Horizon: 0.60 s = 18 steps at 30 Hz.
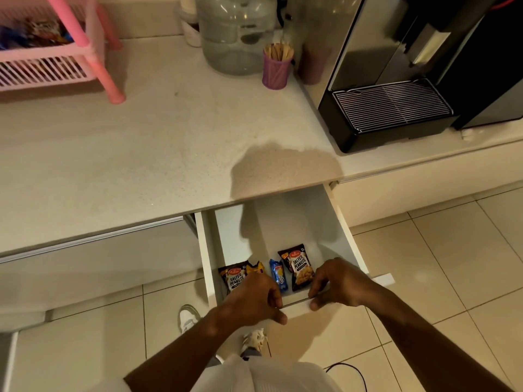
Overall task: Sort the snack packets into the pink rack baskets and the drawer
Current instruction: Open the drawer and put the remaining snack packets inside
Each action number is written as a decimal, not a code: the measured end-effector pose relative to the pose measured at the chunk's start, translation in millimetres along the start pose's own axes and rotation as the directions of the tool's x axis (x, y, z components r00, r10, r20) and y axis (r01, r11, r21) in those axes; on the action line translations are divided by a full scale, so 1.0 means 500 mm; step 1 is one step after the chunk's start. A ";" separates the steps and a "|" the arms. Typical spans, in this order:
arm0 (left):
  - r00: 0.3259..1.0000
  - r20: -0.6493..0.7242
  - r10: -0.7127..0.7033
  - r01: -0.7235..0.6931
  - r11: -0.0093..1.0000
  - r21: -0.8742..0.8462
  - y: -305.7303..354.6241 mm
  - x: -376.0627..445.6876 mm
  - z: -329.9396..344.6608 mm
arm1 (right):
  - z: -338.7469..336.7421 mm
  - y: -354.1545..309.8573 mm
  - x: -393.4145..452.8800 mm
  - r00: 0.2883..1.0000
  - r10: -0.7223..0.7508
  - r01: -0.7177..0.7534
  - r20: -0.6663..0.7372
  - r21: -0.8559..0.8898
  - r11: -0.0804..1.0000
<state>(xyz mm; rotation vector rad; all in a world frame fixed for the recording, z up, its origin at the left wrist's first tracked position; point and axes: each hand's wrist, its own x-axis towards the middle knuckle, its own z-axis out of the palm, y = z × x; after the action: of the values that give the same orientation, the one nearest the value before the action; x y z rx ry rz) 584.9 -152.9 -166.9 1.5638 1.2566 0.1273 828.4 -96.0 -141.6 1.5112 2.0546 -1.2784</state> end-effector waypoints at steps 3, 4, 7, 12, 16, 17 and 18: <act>1.000 -0.009 -0.030 0.029 0.999 -0.014 0.004 0.002 -0.015 | -0.014 -0.011 0.017 1.000 0.018 -0.018 0.025 -0.032 0.999; 0.999 -0.015 -0.033 0.033 0.999 -0.010 0.007 0.003 -0.022 | -0.019 -0.015 0.023 1.000 0.018 -0.017 0.025 -0.038 0.999; 0.999 -0.028 -0.032 0.033 0.999 0.036 0.011 0.010 -0.039 | -0.031 -0.024 0.039 1.000 0.013 -0.013 0.017 -0.041 0.999; 0.996 -0.092 -0.019 0.031 0.990 0.135 0.008 0.025 -0.062 | -0.052 -0.038 0.061 0.999 -0.047 0.047 -0.008 -0.053 0.997; 0.976 -0.217 0.020 0.034 0.970 0.240 -0.002 0.019 -0.073 | -0.066 -0.053 0.082 0.990 -0.121 0.114 -0.070 -0.092 0.989; 0.968 -0.249 0.033 0.035 0.964 0.264 -0.007 0.014 -0.079 | -0.071 -0.056 0.087 0.988 -0.127 0.118 -0.091 -0.095 0.988; 0.961 -0.272 0.045 0.035 0.958 0.283 -0.013 0.009 -0.085 | -0.074 -0.057 0.092 0.985 -0.126 0.115 -0.114 -0.096 0.989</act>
<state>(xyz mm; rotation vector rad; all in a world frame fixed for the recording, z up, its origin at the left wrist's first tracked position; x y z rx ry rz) 555.5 -122.8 -156.1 1.8450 1.5428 0.1777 794.0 -40.0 -137.8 1.4781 2.2785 -1.1460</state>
